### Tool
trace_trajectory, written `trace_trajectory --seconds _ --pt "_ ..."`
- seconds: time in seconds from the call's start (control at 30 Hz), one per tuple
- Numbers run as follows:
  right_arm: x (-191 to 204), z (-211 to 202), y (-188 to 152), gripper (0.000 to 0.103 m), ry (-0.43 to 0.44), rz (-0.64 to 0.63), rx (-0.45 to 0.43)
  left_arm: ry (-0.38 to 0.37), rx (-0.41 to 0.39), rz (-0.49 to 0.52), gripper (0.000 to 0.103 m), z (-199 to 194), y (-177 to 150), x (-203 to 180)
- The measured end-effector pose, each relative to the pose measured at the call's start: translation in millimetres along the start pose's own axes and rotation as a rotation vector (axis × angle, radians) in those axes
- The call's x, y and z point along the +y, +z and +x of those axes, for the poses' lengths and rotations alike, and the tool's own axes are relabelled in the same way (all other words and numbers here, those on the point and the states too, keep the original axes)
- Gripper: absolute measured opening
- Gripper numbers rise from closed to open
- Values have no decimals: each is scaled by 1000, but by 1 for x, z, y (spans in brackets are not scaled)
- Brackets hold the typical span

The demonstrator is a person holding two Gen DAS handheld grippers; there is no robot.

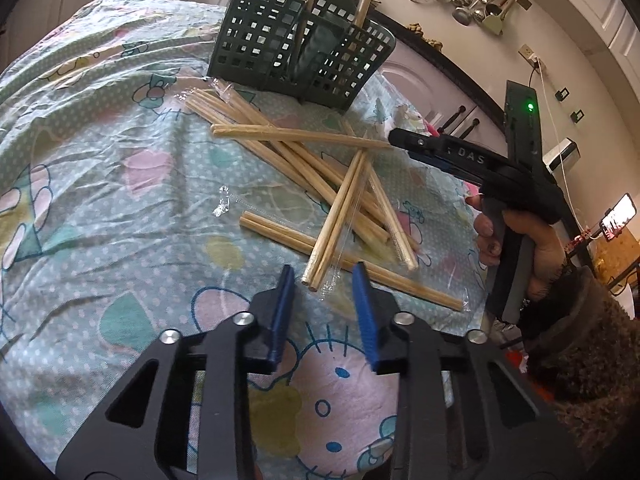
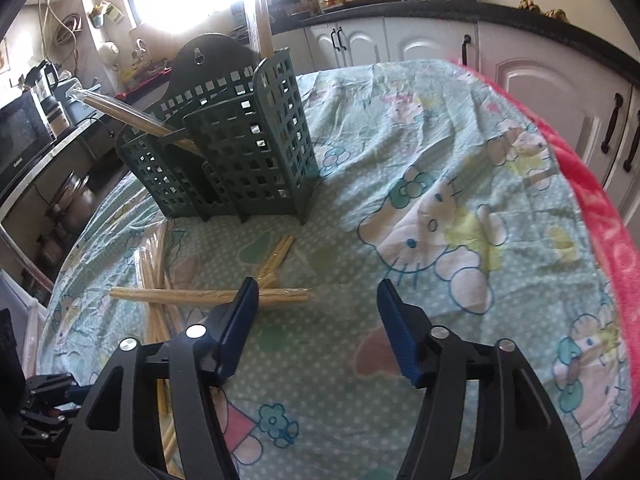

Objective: Organize utensils

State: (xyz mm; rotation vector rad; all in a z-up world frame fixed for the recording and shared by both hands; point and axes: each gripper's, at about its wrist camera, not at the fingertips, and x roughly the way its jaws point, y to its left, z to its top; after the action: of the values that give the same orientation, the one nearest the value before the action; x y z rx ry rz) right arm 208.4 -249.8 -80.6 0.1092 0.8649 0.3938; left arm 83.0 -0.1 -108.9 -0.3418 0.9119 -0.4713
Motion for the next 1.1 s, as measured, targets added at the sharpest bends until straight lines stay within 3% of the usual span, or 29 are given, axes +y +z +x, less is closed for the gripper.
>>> trace_trajectory --seconds 0.33,0.43,0.57,0.6,1.1 --pt "-11 7 -2 45 44 60 26 -2 -1 -3 14 -1 0 1" --pt "-14 7 -2 35 62 74 24 -3 -5 2 13 -2 1 0" --pt "-13 4 -3 8 65 64 21 -2 -13 8 11 -5 3 0" --pt "-12 3 -3 6 63 57 19 -2 -15 9 11 -6 3 0" --pt "29 -44 10 2 41 -95 -111 10 -83 49 5 -27 16 -3"
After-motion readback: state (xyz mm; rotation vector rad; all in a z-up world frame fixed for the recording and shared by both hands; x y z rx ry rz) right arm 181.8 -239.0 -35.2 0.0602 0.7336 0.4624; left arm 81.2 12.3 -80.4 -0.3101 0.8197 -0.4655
